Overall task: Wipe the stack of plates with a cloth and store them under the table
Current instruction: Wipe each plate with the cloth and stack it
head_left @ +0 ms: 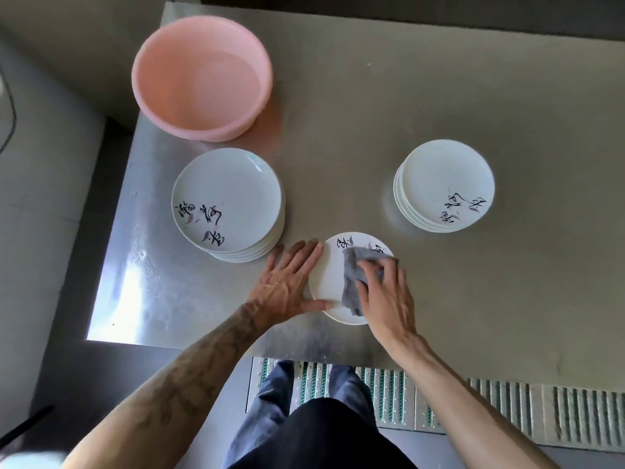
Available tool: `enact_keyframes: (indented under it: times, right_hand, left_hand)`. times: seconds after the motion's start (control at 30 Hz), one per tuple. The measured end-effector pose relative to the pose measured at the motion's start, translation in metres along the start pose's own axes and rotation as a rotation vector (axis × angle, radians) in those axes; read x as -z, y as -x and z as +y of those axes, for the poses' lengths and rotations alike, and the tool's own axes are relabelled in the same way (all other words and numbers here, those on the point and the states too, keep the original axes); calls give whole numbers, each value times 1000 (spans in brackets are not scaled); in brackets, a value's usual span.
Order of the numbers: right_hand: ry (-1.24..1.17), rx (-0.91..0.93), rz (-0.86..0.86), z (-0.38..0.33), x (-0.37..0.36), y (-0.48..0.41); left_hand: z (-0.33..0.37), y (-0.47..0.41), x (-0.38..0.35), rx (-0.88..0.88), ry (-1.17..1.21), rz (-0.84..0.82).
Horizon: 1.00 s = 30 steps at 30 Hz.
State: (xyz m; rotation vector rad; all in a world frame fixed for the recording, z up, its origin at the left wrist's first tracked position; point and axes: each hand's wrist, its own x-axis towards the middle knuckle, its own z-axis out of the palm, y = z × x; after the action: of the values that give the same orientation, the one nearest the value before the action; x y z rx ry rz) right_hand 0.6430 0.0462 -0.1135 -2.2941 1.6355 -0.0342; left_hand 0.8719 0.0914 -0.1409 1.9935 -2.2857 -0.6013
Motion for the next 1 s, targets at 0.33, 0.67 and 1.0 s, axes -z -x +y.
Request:
enact_keyframes:
  times: [0.33, 0.67, 1.0]
  right_hand:
    - [-81, 242, -116, -25, -8, -26]
    - [-31, 160, -162, 6, 5, 29]
    - [-55, 32, -104, -6, 8, 5]
  left_hand:
    - [5, 0, -3, 40, 0, -18]
    - [14, 2, 0, 92, -67, -60]
    - [28, 5, 5, 142, -118, -47]
